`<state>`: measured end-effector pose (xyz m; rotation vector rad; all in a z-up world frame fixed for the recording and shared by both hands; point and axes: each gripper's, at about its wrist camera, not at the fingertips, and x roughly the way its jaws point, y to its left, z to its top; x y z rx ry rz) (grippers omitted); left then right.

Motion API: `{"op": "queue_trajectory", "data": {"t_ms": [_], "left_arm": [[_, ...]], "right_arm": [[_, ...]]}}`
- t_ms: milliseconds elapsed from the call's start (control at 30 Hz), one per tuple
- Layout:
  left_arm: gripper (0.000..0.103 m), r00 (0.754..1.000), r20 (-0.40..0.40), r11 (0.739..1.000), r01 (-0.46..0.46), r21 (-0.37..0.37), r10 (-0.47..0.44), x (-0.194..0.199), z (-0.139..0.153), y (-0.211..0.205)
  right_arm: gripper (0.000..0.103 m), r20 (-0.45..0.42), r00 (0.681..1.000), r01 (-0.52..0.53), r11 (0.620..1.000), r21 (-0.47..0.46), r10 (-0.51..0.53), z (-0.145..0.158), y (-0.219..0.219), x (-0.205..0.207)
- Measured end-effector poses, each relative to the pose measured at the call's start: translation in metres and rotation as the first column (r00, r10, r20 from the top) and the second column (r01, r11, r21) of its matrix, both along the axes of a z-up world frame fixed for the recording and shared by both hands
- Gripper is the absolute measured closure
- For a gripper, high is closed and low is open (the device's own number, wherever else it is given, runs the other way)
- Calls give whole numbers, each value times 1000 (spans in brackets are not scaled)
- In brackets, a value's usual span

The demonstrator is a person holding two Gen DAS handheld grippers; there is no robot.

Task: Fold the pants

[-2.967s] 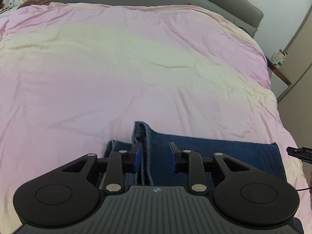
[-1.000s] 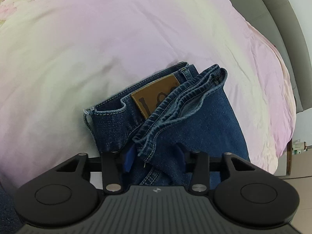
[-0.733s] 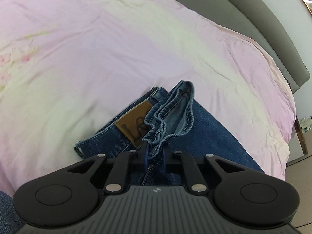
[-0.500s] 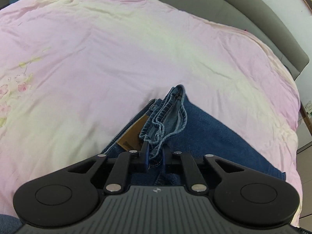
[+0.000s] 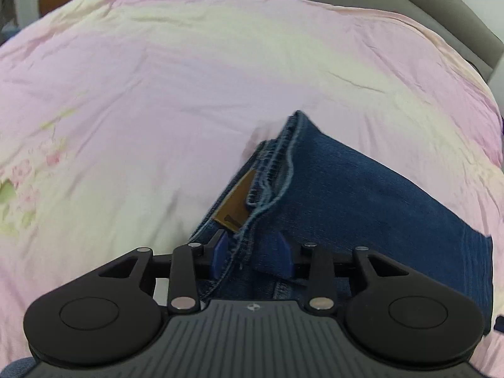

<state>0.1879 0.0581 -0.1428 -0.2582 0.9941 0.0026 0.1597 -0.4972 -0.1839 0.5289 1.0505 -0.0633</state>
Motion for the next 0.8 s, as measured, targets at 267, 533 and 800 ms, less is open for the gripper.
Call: {"op": "queue_trajectory", "data": {"t_ms": [267,533,800], "left_arm": [[61,900,30,900,431,70,-434,7,19,-102],[64,693,-39,685,719,118,-720,30,-16,-191],[75,572,-92,545,811,212,-815,75,-46,-239]], "right_arm": [[52,-30,994,-109,994,-5,108,-11,6,36],[53,-21,987,-157,986,48,158,-23,2,67],[55,-14,989,-144,983,118,146,-41,-12,95]]}}
